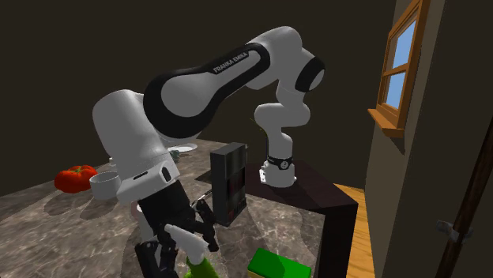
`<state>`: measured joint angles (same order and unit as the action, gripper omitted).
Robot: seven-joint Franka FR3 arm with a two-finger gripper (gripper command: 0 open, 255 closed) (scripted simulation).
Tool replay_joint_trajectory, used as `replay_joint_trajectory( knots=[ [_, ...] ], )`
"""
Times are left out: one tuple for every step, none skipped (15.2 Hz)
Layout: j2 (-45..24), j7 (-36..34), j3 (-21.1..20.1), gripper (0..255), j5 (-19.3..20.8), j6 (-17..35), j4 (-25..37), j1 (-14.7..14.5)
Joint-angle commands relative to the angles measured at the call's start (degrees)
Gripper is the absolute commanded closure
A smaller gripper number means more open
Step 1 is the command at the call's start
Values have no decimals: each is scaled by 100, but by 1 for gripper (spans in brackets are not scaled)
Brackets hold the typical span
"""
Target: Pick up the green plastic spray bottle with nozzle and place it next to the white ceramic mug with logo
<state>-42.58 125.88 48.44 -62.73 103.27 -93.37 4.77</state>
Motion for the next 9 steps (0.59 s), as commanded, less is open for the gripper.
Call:
replay_joint_trajectory(
  knots=[
    [-2,1,-2,0,-3,3,0,0],
    [-2,1,-2,0,-3,3,0,0],
    [-2,1,-1,0,-2,2,0,0],
    [-2,1,-1,255,-2,2,0,0],
    [-2,1,-1,255,-2,2,0,0],
    [-2,1,-1,255,-2,2,0,0],
    [-2,1,-1,255,-2,2,0,0],
    [-2,1,-1,255,-2,2,1,0],
    [-2,0,-1,255,-2,1,1,1]
  ],
)
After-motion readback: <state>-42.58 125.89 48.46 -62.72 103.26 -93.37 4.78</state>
